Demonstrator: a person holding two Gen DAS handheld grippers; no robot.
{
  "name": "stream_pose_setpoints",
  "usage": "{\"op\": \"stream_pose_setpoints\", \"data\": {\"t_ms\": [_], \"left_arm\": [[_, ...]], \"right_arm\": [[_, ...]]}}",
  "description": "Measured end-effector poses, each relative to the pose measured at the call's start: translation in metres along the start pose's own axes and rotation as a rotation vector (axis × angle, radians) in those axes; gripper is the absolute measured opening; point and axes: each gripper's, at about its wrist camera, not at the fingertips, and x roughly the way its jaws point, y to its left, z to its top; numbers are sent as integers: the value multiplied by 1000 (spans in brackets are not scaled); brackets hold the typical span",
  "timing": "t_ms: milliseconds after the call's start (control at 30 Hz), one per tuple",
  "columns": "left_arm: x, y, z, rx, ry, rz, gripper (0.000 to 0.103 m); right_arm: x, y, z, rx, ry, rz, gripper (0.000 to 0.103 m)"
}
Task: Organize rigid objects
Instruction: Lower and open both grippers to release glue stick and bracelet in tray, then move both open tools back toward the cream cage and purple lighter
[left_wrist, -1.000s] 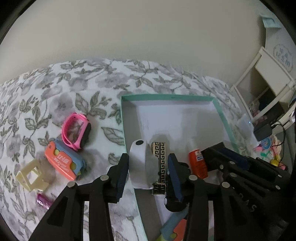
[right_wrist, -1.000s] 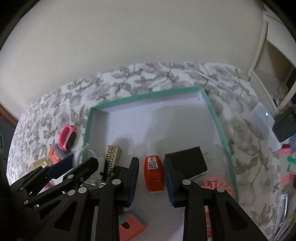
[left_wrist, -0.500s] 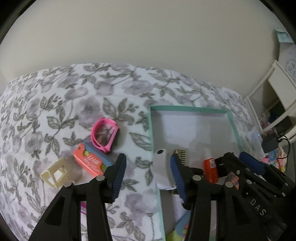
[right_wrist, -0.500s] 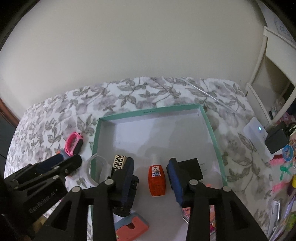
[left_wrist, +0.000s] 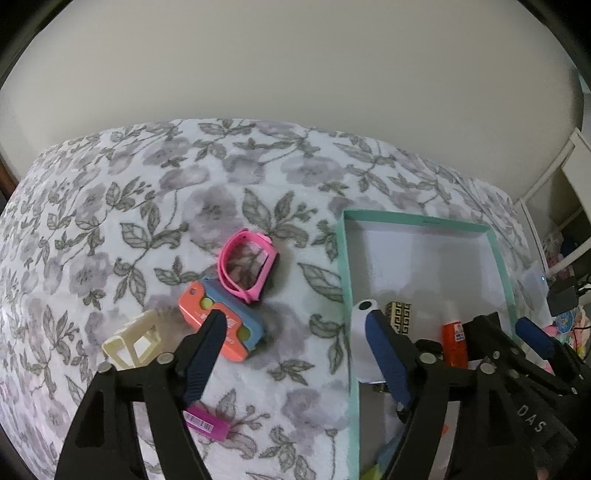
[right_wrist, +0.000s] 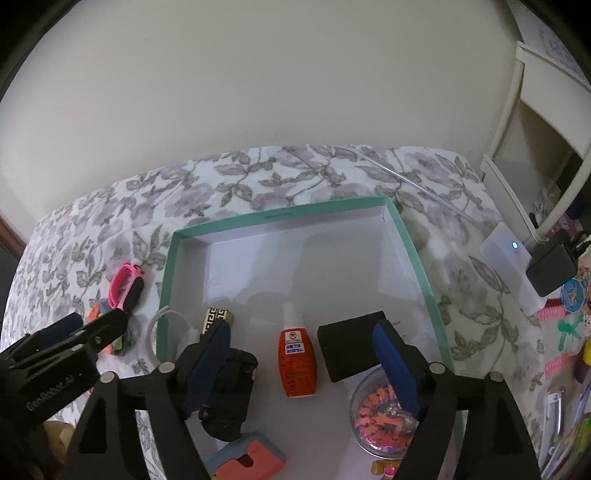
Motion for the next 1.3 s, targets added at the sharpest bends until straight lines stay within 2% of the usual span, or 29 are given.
{"op": "stream_pose_setpoints", "data": {"t_ms": [300,333,367,433,767,1033,1167,1300], "left_arm": [[3,5,-1,-13,0,15,80],[3,5,0,-11,-2,19,82],[4,6,-1,-10,-3,23,92],[4,6,-1,-3,-18,31,101],[4,9,0,-13,-23,47,101],[5,17,1,-16,9,34,101],[-8,34,6,-28,4,7,101],[-23,66,12,-66,-1,35,101]], "right_arm": [[2,-3,0,13,-2,-8,95],[2,-2,0,12,-4,-6,97],[2,-2,0,11,-6,-4,100],[1,-2,0,10,-10,-2,102],[2,0,0,-5,-11,-8,103],[4,4,-1,-26,-3,-2,103],[-4,16,1,-48,-11,29,103],[-19,37,3,-71,-40,86,103]]}}
